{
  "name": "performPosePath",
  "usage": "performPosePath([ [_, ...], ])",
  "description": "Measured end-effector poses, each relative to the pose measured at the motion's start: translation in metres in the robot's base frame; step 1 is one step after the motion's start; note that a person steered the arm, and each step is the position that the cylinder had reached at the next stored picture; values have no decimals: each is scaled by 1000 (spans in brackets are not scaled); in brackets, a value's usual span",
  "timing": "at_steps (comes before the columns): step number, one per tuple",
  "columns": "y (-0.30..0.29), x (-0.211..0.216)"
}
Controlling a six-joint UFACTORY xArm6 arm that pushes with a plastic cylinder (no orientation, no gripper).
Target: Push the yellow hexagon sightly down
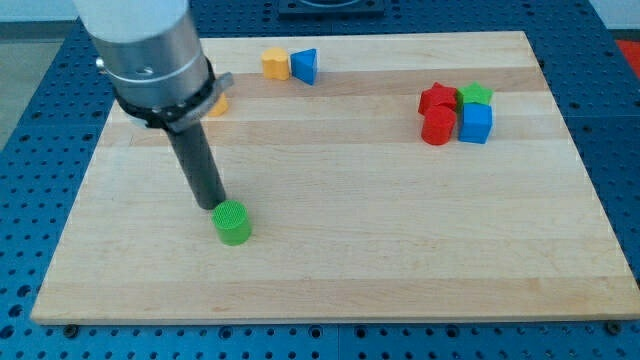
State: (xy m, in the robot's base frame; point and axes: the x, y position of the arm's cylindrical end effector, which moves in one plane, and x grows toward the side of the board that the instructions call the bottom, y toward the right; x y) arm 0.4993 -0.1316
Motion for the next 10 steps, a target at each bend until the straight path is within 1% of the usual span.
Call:
performPosePath([
  [1,30,26],
  [2,42,35],
  [3,42,5],
  [4,18,-38],
  [5,-75,-55],
  [6,-129,-110],
  [7,-135,-160],
  [8,-103,-174],
  [9,-65,-180],
  [10,-42,-187],
])
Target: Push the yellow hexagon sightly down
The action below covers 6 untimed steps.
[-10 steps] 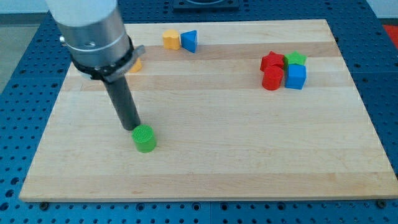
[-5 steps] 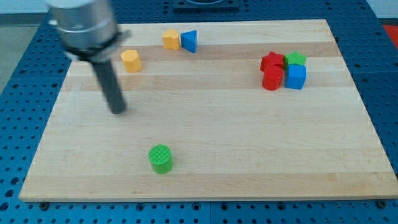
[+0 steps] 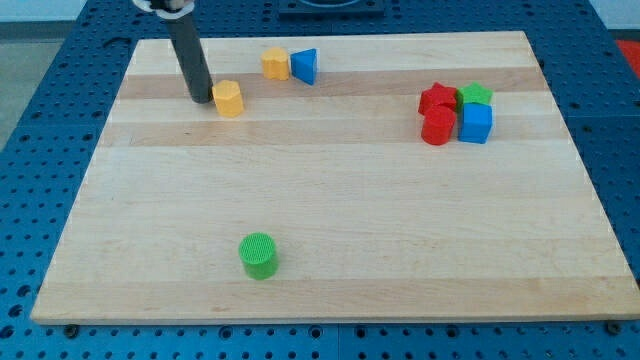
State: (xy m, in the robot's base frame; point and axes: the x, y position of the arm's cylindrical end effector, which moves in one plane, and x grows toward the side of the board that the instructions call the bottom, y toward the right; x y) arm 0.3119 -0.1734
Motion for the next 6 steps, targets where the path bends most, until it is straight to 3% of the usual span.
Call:
performPosePath([
  [1,0,-31],
  [2,10,-31],
  [3,41,1],
  [5,131,113],
  [6,151,131],
])
